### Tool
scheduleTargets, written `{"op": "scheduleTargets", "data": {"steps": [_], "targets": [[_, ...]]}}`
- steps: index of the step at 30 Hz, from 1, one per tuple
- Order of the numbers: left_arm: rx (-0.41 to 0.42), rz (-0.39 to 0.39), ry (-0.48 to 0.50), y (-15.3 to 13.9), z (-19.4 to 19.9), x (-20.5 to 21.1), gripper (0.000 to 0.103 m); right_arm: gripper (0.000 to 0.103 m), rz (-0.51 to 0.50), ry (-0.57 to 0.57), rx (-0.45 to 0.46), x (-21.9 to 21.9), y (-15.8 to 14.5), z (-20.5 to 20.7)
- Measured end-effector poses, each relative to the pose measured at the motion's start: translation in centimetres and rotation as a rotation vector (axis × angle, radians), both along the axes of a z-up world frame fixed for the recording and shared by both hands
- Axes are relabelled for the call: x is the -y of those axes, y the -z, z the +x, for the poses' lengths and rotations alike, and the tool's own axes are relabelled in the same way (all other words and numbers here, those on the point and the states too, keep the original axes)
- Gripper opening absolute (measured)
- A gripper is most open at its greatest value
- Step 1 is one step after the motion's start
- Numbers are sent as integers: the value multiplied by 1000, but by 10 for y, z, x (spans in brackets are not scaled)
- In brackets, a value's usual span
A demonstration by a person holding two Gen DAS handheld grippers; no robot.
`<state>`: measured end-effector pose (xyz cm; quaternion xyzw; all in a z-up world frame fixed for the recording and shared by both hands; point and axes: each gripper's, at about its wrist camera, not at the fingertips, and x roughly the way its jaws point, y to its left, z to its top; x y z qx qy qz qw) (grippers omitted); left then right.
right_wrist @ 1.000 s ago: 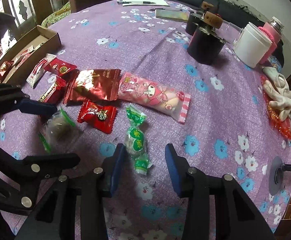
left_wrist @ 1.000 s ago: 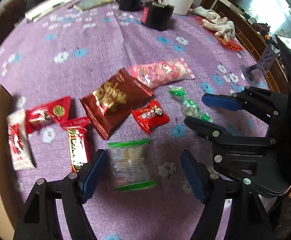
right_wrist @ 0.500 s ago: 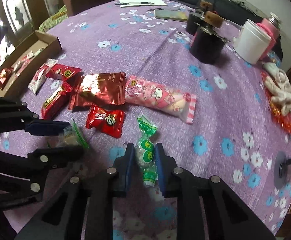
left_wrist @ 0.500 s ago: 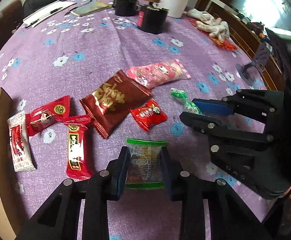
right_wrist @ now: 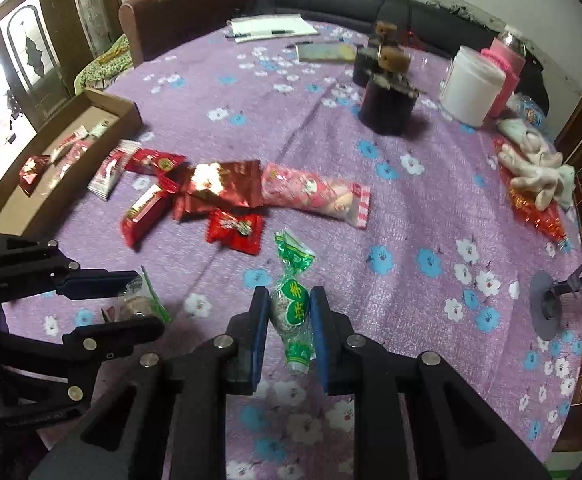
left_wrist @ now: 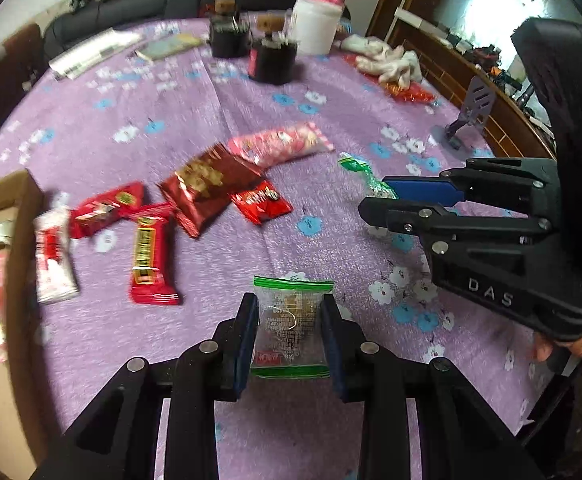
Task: Organize snacks
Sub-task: 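Carry the bag and green candy over the tray and open both grippers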
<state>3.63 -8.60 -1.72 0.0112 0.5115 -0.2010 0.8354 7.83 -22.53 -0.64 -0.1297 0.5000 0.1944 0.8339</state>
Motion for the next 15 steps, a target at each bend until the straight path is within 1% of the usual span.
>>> {"op": "scheduleTargets", "data": {"steps": [3, 7, 13, 15], "targets": [[52, 13, -20, -11, -10, -12, 32, 20, 6, -17, 18, -11, -12, -4], [93, 11, -64, -21, -19, -36, 32, 20, 15, -53, 42, -35, -27, -8], [138, 13, -162, -34, -28, -88, 33, 20, 29, -132, 60, -89, -42, -9], [156, 24, -206, -37, -29, -109, 33, 20, 39, -174, 62, -116, -44, -10]]}}
